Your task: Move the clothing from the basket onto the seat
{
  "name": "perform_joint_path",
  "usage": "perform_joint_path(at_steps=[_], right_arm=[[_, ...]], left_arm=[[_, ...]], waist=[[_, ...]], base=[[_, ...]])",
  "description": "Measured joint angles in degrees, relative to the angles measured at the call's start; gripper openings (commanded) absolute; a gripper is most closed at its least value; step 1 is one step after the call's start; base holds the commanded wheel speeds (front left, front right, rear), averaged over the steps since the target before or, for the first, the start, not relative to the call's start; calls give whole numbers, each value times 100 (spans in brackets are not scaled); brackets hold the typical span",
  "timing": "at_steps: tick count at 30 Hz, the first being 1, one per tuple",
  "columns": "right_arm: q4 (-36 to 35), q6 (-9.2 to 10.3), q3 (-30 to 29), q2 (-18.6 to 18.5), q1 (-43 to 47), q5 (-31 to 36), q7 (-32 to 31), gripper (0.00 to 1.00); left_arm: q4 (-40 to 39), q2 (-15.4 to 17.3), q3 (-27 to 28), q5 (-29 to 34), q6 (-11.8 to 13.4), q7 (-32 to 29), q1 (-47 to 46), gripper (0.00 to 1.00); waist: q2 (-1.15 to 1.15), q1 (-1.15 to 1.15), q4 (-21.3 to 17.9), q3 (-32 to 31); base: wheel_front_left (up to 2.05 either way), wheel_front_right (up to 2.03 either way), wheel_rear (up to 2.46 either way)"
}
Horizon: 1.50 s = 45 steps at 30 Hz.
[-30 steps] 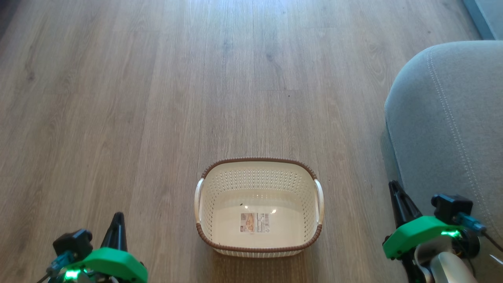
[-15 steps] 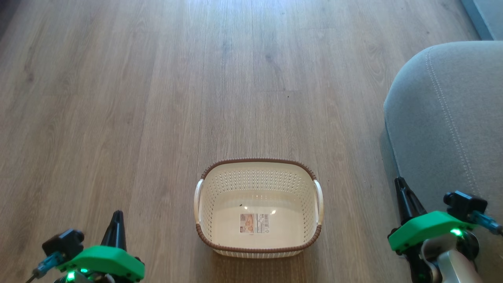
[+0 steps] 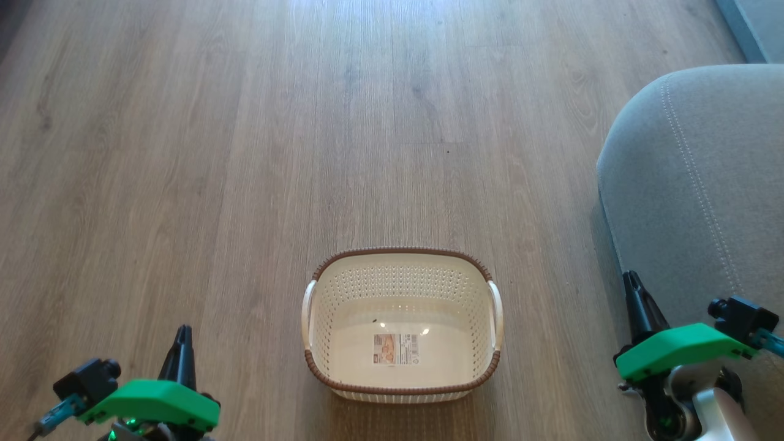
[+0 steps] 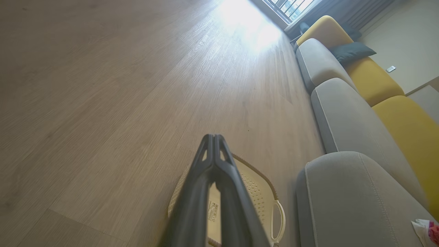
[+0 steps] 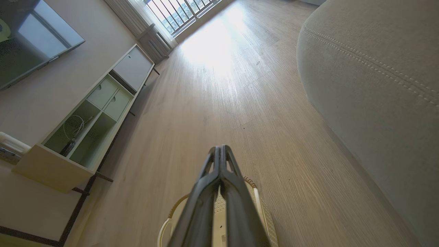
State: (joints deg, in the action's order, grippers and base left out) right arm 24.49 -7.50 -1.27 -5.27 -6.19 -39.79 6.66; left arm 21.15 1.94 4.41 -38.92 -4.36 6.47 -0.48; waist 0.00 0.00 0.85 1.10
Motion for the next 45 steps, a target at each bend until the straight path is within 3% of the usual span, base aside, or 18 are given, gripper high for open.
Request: perform_joint_path(at_steps=[45], right_arm=[[-455, 0, -361, 137, 31, -2904, -722, 0]], left_arm=[[-285, 5, 10, -2945, -153, -717, -175, 0]], waist=[[0, 0, -48, -52]], base=[[0, 0, 0]])
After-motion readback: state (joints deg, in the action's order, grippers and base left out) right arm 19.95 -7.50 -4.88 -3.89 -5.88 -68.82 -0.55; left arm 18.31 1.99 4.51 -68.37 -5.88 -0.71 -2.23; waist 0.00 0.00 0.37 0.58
